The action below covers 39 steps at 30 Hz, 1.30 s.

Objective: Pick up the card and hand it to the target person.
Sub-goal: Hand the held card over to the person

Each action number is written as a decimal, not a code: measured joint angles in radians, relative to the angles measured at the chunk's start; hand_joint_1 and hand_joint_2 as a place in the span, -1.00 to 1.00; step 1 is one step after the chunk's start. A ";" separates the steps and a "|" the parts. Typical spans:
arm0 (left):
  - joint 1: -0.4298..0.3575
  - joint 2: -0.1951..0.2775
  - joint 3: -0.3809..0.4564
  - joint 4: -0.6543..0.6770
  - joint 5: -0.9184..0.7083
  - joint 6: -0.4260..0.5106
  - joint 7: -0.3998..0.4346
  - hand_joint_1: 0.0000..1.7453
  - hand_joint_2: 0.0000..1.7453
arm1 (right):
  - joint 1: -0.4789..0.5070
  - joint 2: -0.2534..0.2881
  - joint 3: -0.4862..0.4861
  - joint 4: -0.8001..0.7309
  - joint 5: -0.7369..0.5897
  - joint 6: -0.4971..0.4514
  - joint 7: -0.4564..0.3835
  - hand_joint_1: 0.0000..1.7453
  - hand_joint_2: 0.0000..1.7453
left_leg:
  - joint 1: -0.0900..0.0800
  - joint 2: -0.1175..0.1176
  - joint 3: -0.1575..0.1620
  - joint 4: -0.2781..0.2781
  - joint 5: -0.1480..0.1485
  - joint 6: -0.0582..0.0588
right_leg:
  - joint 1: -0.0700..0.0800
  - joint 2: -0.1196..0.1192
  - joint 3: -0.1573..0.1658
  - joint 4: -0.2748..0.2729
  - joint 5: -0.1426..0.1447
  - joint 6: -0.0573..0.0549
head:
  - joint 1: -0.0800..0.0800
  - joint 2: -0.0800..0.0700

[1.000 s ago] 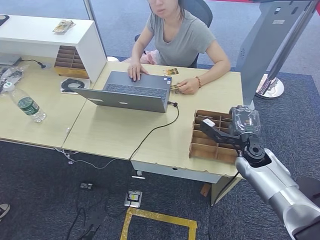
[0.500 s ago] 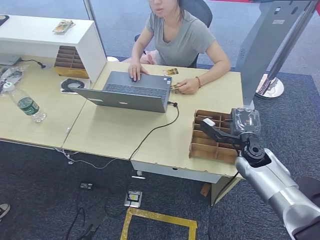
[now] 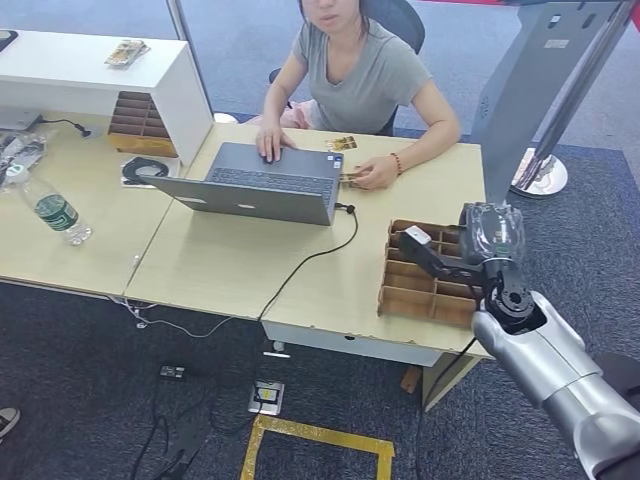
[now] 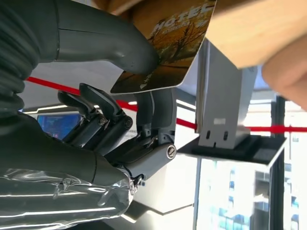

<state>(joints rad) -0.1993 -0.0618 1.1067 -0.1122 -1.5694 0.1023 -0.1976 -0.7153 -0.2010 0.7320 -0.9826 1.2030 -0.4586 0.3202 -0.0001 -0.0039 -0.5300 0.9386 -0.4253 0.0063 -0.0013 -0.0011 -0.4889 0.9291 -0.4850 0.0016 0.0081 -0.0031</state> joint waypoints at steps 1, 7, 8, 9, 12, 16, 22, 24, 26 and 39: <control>0.002 0.000 0.000 0.000 0.000 0.001 0.000 -1.00 1.00 | 0.005 -0.006 -0.005 -0.037 0.010 0.002 0.008 1.00 1.00 | 0.000 0.000 0.000 0.000 0.000 0.000 | 0.000 0.000 0.000 0.000 0.000 0.000 | 0.000 0.000; 0.013 0.001 0.000 0.000 0.000 0.010 -0.001 -1.00 1.00 | 0.017 -0.042 -0.052 -0.281 0.040 0.031 0.037 1.00 1.00 | 0.000 0.000 0.000 0.000 0.000 0.000 | 0.000 0.000 0.000 0.000 0.000 0.000 | 0.000 0.000; 0.014 0.001 0.000 0.000 0.000 0.011 -0.001 -1.00 1.00 | 0.012 -0.045 -0.062 -0.314 0.036 0.041 0.038 1.00 1.00 | 0.000 0.000 0.000 0.000 0.000 0.000 | 0.000 0.000 0.000 0.000 0.000 0.000 | -0.001 0.000; 0.014 0.001 0.000 0.000 0.000 0.011 -0.001 -1.00 1.00 | 0.004 -0.047 -0.069 -0.340 0.028 0.051 0.037 1.00 1.00 | 0.000 0.000 0.000 0.000 0.000 0.000 | 0.000 0.000 0.000 0.000 0.000 0.000 | -0.001 0.000; 0.013 0.000 0.000 0.000 0.000 0.009 0.001 -1.00 1.00 | -0.040 -0.047 -0.076 -0.370 -0.002 0.071 0.021 1.00 1.00 | 0.000 0.000 0.000 0.000 0.000 0.000 | 0.000 0.000 0.000 0.000 0.000 0.000 | -0.001 0.000; 0.004 -0.004 -0.007 0.000 0.000 -0.003 0.008 -1.00 1.00 | -0.127 -0.020 -0.065 -0.324 -0.032 0.077 0.002 1.00 1.00 | 0.000 0.000 -0.001 0.000 0.001 0.000 | 0.000 0.000 0.001 0.000 0.001 0.000 | 0.000 0.000; -0.017 -0.015 -0.031 0.000 0.000 -0.019 0.029 -1.00 1.00 | -0.265 0.086 -0.026 -0.115 -0.055 0.117 0.005 1.00 1.00 | 0.000 -0.001 -0.001 0.000 0.002 0.000 | 0.000 -0.001 0.001 0.001 0.001 0.000 | 0.000 0.000; -0.021 -0.018 -0.039 0.000 0.000 -0.020 0.031 -1.00 1.00 | -0.308 0.130 -0.007 -0.035 -0.055 0.135 0.010 1.00 1.00 | 0.000 -0.002 -0.001 0.000 0.002 0.000 | 0.000 -0.001 0.001 0.001 0.001 0.000 | 0.000 0.000; -0.025 -0.021 -0.045 0.000 0.000 -0.020 0.032 -1.00 1.00 | -0.343 0.171 0.010 0.040 -0.052 0.150 0.015 1.00 1.00 | 0.000 -0.002 -0.001 0.000 0.002 0.000 | 0.000 -0.001 0.001 0.001 0.001 0.000 | -0.001 0.000; -0.028 -0.027 -0.086 0.000 0.000 -0.038 0.041 -1.00 1.00 | -0.418 0.270 0.081 0.273 -0.088 0.116 0.002 -1.00 1.00 | 0.000 -0.001 -0.001 0.000 0.002 0.000 | 0.000 -0.001 0.000 0.001 0.001 0.000 | 0.001 0.000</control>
<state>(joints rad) -0.2277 -0.0886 1.0209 -0.1125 -1.5694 0.0641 -0.1569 -1.1331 0.0689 0.8131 -0.7092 1.1145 -0.3425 0.3227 0.0000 -0.0051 -0.5311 0.9388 -0.4234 0.0062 -0.0014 -0.0021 -0.4891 0.9298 -0.4839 0.0021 0.0088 -0.0031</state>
